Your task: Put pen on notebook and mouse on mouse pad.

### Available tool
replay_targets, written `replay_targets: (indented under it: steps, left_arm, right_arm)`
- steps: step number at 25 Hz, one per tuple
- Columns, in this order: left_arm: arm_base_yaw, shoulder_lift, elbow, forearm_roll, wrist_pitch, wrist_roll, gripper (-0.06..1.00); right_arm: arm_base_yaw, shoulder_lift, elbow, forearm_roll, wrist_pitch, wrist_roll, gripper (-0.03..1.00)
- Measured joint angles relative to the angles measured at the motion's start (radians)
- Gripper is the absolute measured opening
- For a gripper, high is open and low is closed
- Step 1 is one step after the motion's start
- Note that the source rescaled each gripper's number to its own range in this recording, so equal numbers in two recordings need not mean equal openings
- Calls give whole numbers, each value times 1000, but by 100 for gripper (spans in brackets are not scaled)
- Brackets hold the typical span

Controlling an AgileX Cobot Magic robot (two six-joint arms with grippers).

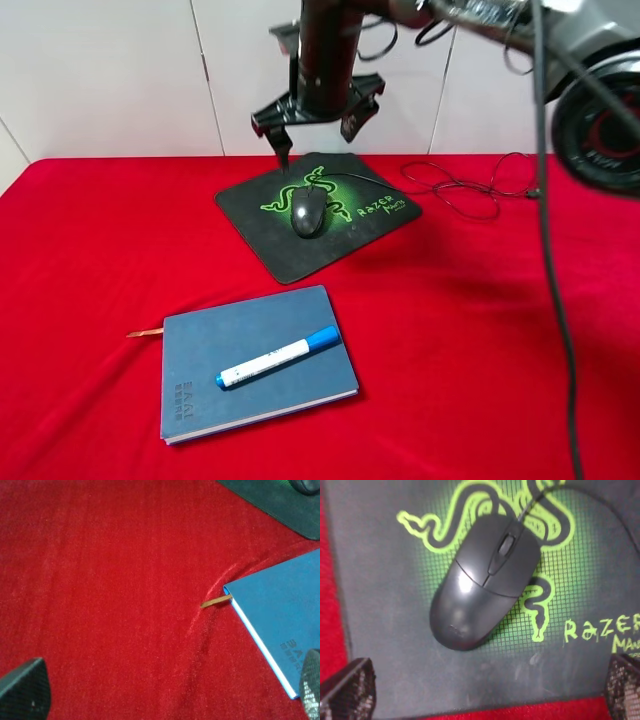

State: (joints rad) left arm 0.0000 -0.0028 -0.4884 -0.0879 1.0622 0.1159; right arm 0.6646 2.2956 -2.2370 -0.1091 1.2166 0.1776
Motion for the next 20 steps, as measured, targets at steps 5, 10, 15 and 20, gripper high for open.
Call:
replay_targets:
  steps: [5,10,15,20]
  left_arm:
    - [0,0,0,0,0,0,100]
    - [0,0,0,0,0,0,100]
    - [0,0,0,0,0,0,100]
    - [0,0,0,0,0,0,100]
  right_arm:
    - [0,-118,131,3,0,-7,100]
    - [0,-277,337,1,0,-43,100]
    - [0,-464,543,1,1,-77,100]
    - [0,-653,741,10,2,-87,100]
